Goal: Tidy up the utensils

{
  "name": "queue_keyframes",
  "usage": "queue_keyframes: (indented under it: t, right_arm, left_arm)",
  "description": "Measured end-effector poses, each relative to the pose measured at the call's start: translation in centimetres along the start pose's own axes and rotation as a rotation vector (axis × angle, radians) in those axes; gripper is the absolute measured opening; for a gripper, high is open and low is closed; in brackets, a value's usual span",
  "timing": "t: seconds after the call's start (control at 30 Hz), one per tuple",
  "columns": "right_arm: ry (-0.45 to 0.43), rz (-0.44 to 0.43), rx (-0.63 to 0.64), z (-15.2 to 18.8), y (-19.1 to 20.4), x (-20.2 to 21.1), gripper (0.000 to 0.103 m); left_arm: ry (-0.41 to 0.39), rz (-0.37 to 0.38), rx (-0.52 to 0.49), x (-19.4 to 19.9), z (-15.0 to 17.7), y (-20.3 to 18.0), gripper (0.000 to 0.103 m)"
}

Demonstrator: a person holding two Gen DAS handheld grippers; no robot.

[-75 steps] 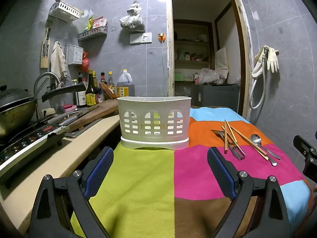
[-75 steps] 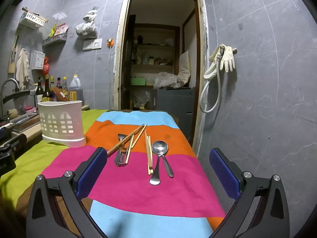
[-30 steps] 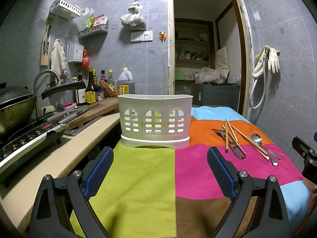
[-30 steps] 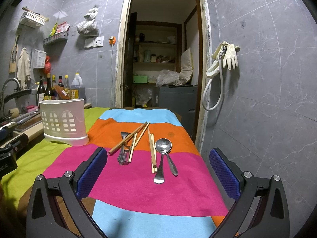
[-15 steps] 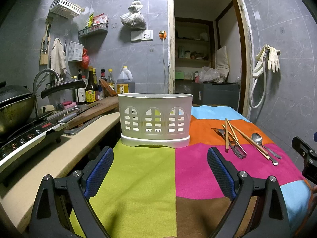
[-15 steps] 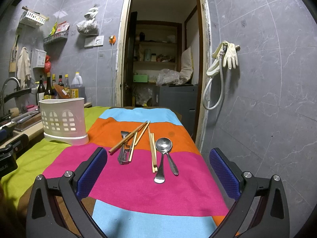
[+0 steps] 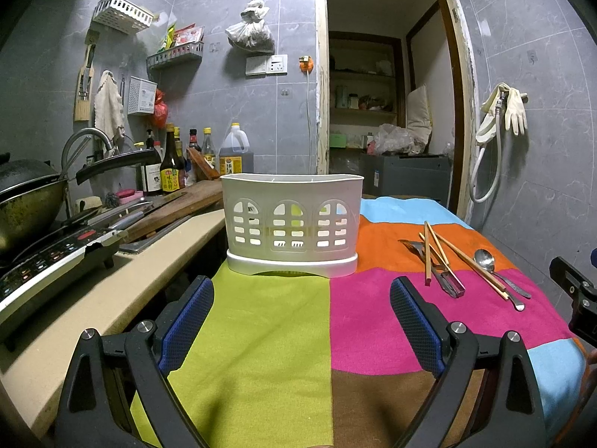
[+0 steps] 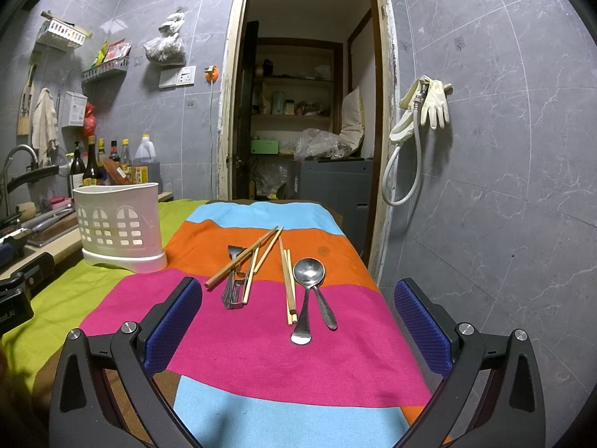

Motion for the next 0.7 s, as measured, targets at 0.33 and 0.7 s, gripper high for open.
queue_keyframes:
  t: [0.33, 0.7]
  right_arm:
    - [0.002, 0.000, 0.000, 0.1, 0.3, 0.0, 0.103]
    - [0.002, 0.005, 0.006, 1.0, 1.0, -1.0, 0.103]
  left_arm:
    - [0.001, 0.000, 0.001, -0.2, 0.8, 0.4, 0.093]
    - [0.006, -0.005, 0.002, -0.6, 1.3, 0.7, 0.093]
Point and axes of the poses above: each gripper's, at about its wrist camera, not at the fingertips, and x roughly against the way its jaws point, y to its left, z to its underside, the point moved 5 cm from there along -x, roughly the way its jaws point, and after that the axes turned 5 degrees about x, right-handed, at the moved point
